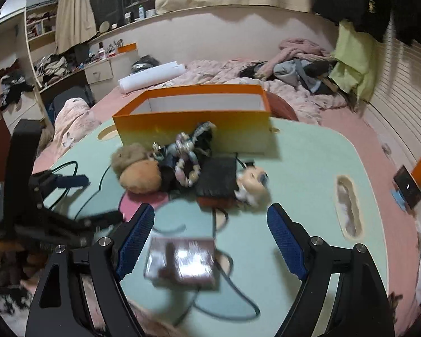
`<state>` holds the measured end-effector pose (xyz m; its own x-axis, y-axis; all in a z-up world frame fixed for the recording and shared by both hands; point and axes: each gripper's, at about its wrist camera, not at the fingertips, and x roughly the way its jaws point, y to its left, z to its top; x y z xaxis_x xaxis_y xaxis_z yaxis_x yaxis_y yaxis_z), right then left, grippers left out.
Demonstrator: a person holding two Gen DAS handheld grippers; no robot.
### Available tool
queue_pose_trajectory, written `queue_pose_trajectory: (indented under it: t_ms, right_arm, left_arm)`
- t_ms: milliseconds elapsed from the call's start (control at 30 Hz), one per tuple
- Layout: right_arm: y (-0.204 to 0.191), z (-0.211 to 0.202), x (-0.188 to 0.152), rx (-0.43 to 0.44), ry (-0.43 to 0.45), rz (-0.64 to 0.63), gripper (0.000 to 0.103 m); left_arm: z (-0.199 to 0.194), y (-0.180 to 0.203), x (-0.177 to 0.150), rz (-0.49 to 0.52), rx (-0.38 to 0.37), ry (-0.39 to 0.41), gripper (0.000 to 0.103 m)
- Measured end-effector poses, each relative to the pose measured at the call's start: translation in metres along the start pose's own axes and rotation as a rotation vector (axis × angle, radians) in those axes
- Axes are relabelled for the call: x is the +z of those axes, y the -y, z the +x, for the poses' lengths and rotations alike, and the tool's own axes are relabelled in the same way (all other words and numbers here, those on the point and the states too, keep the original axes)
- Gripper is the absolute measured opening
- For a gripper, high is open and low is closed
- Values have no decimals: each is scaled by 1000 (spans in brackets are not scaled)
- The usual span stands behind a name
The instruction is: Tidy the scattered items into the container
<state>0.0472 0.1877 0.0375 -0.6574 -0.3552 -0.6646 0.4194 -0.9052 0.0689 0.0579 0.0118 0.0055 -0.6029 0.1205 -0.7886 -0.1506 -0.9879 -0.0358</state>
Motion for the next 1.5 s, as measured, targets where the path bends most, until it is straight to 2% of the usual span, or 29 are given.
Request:
queue_pose_trajectory:
  t_ms: [167, 333, 367, 467, 767, 900, 967, 1067, 1167, 1200, 1267, 1300, 1400, 1500]
  right_arm:
    - [-7, 1, -20, -36, -9, -47, 83]
    - [4, 13, -28, 31, 9, 65, 92]
    - [8, 15, -31, 52, 24, 92, 96]
    - [8, 13, -41, 38, 110, 88, 101]
    - [8, 15, -39, 38, 125, 85, 102]
    - [8, 15, -39, 38, 127, 86, 102]
    - [8, 15, -38, 43, 129, 88, 102]
    - [5, 14, -38, 44, 136, 76, 102]
    - [1, 9, -38, 39, 161, 55, 102]
    - [0, 9, -39, 36, 163, 52, 102]
    - [0, 11, -39, 31, 153, 57, 102]
    - [1, 12, -40, 33, 150, 61, 102]
    - [3, 11, -41, 33, 149, 69, 102]
    - [3, 11, -42, 32, 151, 69, 102]
  left_arm:
    - [0, 1, 0, 1, 1, -2, 103]
    - [0, -1, 0, 2, 2, 0, 103]
    - [0, -1, 0, 3, 3, 1, 103]
    - [1, -4, 0, 1, 2, 1, 103]
    - [2, -11, 1, -12, 16, 2, 103]
    - [-20, -16, 22, -24, -13, 83, 103]
    - [-34, -17, 47, -34, -64, 124, 103]
    - [-39, -15, 90, -38, -117, 141, 103]
    - [-18, -8, 135, -49, -161, 78, 100]
    - [-5, -5, 149, -56, -165, 35, 97]
    - [27, -1, 171, -79, -160, -61, 85]
    - [44, 1, 180, -95, -146, -111, 83]
    - [88, 12, 194, -134, -112, -234, 82]
    - [115, 20, 195, -159, -113, -301, 82]
